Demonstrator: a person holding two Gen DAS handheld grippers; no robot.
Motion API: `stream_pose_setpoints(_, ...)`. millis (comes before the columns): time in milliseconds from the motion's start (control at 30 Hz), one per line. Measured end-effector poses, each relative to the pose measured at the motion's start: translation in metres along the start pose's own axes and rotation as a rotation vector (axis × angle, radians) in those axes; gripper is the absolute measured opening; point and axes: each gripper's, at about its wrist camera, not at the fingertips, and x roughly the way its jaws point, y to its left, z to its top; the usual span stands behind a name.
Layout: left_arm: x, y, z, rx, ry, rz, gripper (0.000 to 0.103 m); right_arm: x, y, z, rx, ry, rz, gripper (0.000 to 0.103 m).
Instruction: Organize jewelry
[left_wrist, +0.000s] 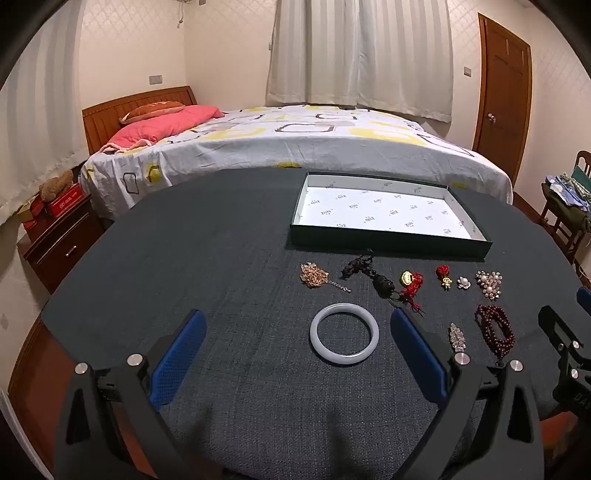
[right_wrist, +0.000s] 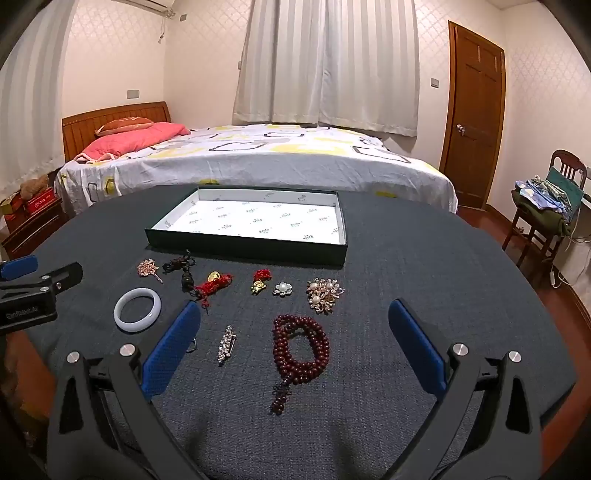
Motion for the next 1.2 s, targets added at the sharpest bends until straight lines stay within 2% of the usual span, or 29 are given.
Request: stream_pose_setpoints(1200,-0.004,0.001,0.006,0.004,-0.009,0.018,0.098,0.000,-0.009,0.008,0.006,-0.004,-0.007,0.099)
